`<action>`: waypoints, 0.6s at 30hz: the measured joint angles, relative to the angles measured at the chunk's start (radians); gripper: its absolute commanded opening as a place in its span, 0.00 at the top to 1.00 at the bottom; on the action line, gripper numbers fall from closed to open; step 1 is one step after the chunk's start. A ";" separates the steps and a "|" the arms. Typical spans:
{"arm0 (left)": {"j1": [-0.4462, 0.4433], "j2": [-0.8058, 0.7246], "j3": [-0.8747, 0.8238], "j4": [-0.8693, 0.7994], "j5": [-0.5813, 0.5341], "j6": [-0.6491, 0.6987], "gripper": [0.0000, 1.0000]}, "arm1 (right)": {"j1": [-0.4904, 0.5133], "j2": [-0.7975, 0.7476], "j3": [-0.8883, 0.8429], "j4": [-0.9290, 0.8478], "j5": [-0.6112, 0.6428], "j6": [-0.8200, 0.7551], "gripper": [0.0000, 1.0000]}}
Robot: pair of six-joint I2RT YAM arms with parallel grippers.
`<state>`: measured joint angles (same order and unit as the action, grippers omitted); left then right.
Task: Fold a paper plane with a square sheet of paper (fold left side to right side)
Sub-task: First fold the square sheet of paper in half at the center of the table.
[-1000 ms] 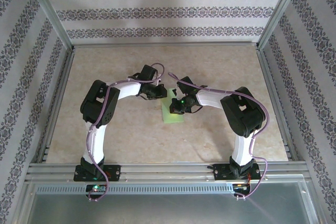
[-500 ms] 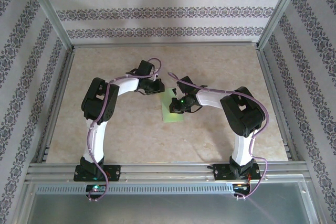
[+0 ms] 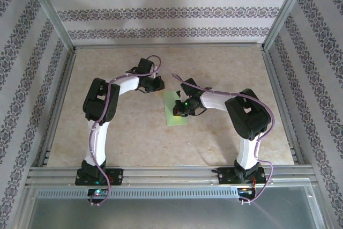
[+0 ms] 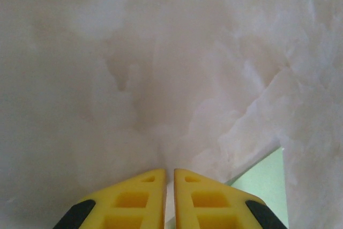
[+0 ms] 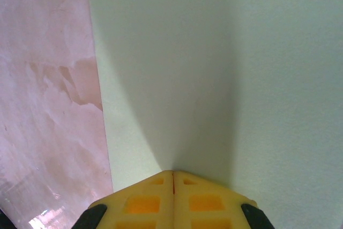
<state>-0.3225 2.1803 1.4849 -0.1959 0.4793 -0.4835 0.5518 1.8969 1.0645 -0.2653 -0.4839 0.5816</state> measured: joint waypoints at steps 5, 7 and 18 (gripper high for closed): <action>0.017 -0.145 -0.105 0.000 -0.037 0.009 0.86 | 0.000 -0.005 -0.014 0.031 -0.006 0.050 1.00; 0.019 -0.230 -0.159 0.006 -0.032 0.005 0.86 | 0.000 -0.005 -0.021 0.057 -0.018 0.078 0.99; -0.025 -0.452 -0.474 0.053 0.051 -0.100 0.87 | -0.007 -0.074 0.000 0.115 -0.018 0.173 0.70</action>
<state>-0.3477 1.7283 1.0107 -0.1429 0.5308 -0.5838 0.5449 1.8233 1.0641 -0.1505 -0.5022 0.7544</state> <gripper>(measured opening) 0.135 0.262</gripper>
